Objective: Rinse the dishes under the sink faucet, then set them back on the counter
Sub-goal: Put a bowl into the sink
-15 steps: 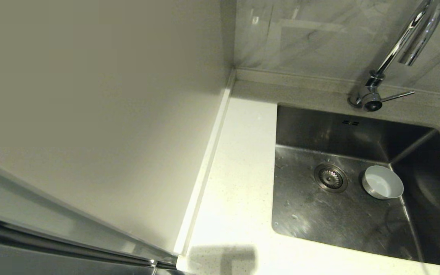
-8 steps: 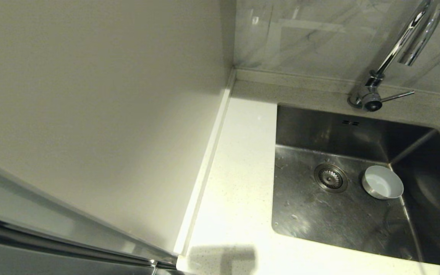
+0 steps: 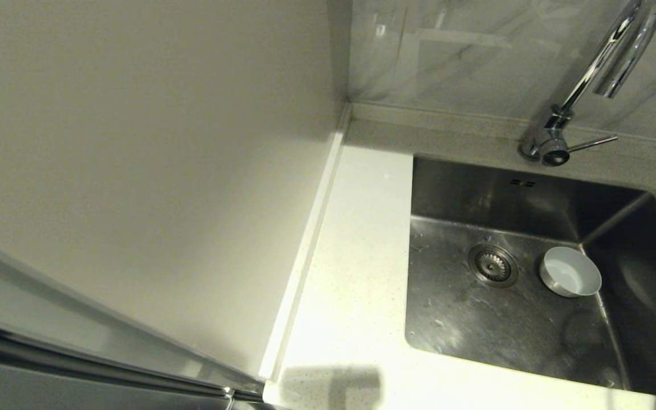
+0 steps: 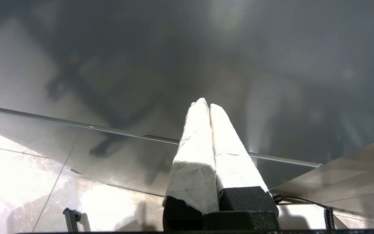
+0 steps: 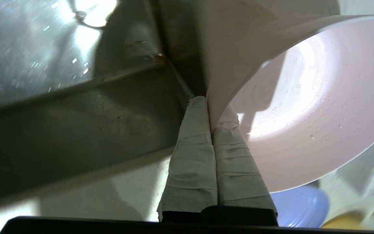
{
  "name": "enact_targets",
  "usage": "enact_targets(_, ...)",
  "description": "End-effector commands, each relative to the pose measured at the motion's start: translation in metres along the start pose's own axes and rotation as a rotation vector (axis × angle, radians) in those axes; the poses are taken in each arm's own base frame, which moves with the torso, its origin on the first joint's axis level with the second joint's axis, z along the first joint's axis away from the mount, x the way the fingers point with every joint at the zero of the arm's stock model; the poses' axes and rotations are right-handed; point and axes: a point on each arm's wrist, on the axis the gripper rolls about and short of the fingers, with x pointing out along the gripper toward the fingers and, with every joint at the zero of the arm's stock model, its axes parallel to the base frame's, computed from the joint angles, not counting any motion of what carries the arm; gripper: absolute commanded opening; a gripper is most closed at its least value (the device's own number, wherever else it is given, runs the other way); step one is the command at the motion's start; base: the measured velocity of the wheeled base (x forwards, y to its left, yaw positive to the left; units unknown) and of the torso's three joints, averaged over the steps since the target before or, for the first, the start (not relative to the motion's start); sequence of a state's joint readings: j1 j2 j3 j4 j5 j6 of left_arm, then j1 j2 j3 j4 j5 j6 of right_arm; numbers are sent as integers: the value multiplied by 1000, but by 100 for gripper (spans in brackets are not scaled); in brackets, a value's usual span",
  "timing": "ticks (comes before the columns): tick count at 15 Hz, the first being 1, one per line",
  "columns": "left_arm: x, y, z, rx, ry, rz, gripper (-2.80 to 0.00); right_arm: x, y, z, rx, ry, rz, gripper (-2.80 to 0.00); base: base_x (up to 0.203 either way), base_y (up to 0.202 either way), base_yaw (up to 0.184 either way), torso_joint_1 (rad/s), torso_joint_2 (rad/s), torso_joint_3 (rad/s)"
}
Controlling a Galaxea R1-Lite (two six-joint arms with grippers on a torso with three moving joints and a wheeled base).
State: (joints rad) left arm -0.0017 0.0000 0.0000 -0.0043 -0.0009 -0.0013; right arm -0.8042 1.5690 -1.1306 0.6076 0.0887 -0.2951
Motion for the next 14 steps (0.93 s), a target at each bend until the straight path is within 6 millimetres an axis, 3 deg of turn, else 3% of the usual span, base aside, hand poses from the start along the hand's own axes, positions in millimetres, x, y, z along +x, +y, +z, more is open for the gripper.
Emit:
enact_targets(1, 0, 0, -1, 0, 3, -1, -280, -18, 12, -4, -121, -65, 44, -280, 0, 0, 0, 0, 0, 0)
enact_targets(7, 0, 0, -1, 0, 3, -1, -280, -15, 57, -7, -317, -94, 247, -280, 0, 0, 0, 0, 0, 0)
enact_targets(14, 0, 0, -1, 0, 2, 0, -280, 54, 95, -8, -558, -162, 306, -280, 0, 0, 0, 0, 0, 0)
